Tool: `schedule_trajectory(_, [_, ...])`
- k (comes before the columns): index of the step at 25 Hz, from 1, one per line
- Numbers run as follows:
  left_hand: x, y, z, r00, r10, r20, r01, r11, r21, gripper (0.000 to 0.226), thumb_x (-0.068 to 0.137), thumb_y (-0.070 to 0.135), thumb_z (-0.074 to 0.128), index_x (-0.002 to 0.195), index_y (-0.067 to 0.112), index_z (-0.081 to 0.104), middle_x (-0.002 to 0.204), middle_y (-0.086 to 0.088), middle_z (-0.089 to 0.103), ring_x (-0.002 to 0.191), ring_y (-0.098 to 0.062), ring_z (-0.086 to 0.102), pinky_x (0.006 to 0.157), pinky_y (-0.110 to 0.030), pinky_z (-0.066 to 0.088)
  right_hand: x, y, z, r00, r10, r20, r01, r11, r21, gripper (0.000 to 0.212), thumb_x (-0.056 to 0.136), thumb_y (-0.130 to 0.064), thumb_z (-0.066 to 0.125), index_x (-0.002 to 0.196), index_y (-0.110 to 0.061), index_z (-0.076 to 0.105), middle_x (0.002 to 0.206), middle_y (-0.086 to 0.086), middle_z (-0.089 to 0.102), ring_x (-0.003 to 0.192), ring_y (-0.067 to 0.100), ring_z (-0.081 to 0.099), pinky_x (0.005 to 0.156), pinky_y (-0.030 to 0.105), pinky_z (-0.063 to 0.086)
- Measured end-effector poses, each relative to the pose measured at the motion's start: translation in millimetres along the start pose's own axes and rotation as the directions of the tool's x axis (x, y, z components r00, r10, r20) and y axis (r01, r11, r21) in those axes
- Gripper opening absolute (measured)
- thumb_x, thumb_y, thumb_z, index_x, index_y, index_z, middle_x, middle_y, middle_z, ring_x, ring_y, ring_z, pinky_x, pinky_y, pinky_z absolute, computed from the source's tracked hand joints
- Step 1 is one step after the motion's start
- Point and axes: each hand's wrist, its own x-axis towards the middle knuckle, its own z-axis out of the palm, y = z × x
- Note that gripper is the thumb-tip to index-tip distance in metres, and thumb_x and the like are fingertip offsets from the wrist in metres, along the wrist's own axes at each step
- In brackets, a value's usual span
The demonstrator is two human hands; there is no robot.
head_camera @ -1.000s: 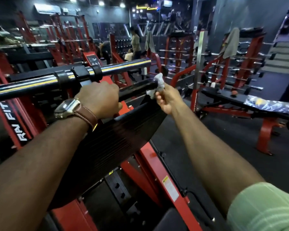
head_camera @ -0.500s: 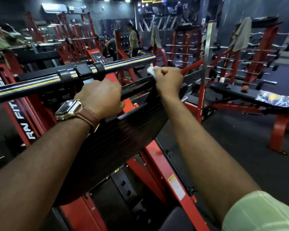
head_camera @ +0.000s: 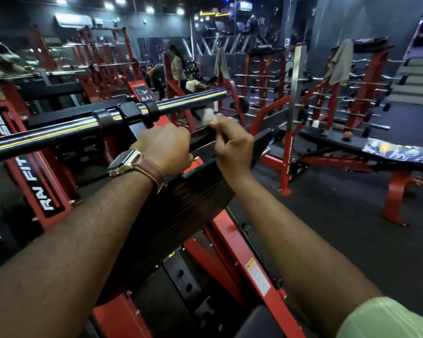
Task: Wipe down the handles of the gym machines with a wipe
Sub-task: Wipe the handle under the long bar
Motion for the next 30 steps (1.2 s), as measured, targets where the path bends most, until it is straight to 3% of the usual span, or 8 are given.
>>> schedule_trajectory(3, [5,-5,0,0.999,-0.002,0.050,0.006,0.997,-0.076,0.024,0.091,0.038,0.062,0.087,0.018,0.050,0.076,0.000,0.036,0.079,-0.028,0.050,0.066,-0.036,0.043,29,57,-13,0.855,0.513,-0.080,-0.518,0.854,-0.057,0.013,0.088,-0.015,0.068,0.093,-0.013,0.079,0.086,0.000,0.076,0.076,0.007,0.061,0.079,0.024,0.051])
schedule_trajectory(6, [8,-6,-1,0.996,0.011,0.084,0.001,0.991,-0.137,0.035,0.090,0.036,0.065,0.074,0.021,0.038,0.074,0.001,0.032,0.078,-0.028,0.047,0.067,-0.037,0.044,24,63,-3,0.680,0.732,-0.046,-0.705,0.669,0.234,0.015,0.093,-0.004,0.064,0.098,-0.009,0.076,0.084,-0.003,0.071,0.069,0.004,0.063,0.075,0.027,0.057])
schedule_trajectory(8, [9,-7,-1,0.997,0.011,0.077,0.002,0.987,-0.161,0.036,0.091,0.034,0.064,0.072,0.021,0.036,0.074,0.001,0.034,0.077,-0.028,0.048,0.067,-0.037,0.044,14,42,2,0.703,0.699,-0.127,-0.635,0.699,0.328,0.023,0.093,0.002,0.062,0.095,-0.017,0.077,0.087,-0.002,0.074,0.068,0.002,0.067,0.069,0.025,0.058])
schedule_trajectory(11, [10,-8,1,0.998,0.025,0.062,-0.014,0.985,-0.171,0.037,0.091,0.031,0.063,0.070,0.022,0.034,0.074,0.001,0.035,0.076,-0.027,0.049,0.066,-0.037,0.043,11,34,4,0.801,0.536,-0.266,-0.501,0.844,0.193,0.028,0.085,0.000,0.067,0.096,-0.022,0.080,0.093,-0.010,0.077,0.087,0.002,0.071,0.084,0.029,0.059])
schedule_trajectory(15, [10,-9,3,0.999,0.028,0.031,-0.022,0.984,-0.175,0.028,0.091,0.028,0.064,0.080,0.018,0.041,0.078,-0.001,0.037,0.076,-0.027,0.047,0.065,-0.037,0.041,31,44,3,0.743,0.621,-0.250,-0.628,0.776,0.060,0.021,0.082,-0.006,0.072,0.088,-0.024,0.081,0.076,-0.022,0.069,0.086,0.001,0.069,0.089,0.031,0.057])
schedule_trajectory(19, [8,-8,-1,1.000,0.000,0.020,0.004,0.977,-0.212,0.026,0.089,0.026,0.067,0.084,0.018,0.042,0.093,-0.007,0.046,0.083,-0.031,0.051,0.068,-0.037,0.042,16,9,2,0.837,0.470,-0.280,-0.477,0.878,0.045,0.028,0.078,0.001,0.068,0.092,-0.020,0.081,0.088,-0.010,0.077,0.087,-0.002,0.070,0.088,0.025,0.056])
schedule_trajectory(24, [-3,-12,-6,0.991,-0.103,-0.084,0.064,0.923,-0.379,0.036,0.078,0.026,0.079,0.087,0.015,0.046,0.101,-0.016,0.060,0.096,-0.041,0.064,0.065,-0.036,0.044,-25,-57,14,0.967,0.213,-0.141,-0.211,0.977,0.030,0.034,0.071,0.002,0.057,0.093,-0.010,0.080,0.094,0.003,0.078,0.096,0.014,0.073,0.090,0.030,0.057])
schedule_trajectory(30, [-27,-24,-3,0.968,-0.206,-0.143,0.091,0.820,-0.566,0.029,0.084,0.033,0.070,0.084,0.007,0.059,0.089,-0.016,0.061,0.088,-0.039,0.065,0.065,-0.038,0.050,-52,-100,8,0.971,0.237,0.039,-0.240,0.969,0.063,0.043,0.070,0.017,0.060,0.101,-0.007,0.079,0.097,0.005,0.077,0.095,0.010,0.073,0.092,0.033,0.057])
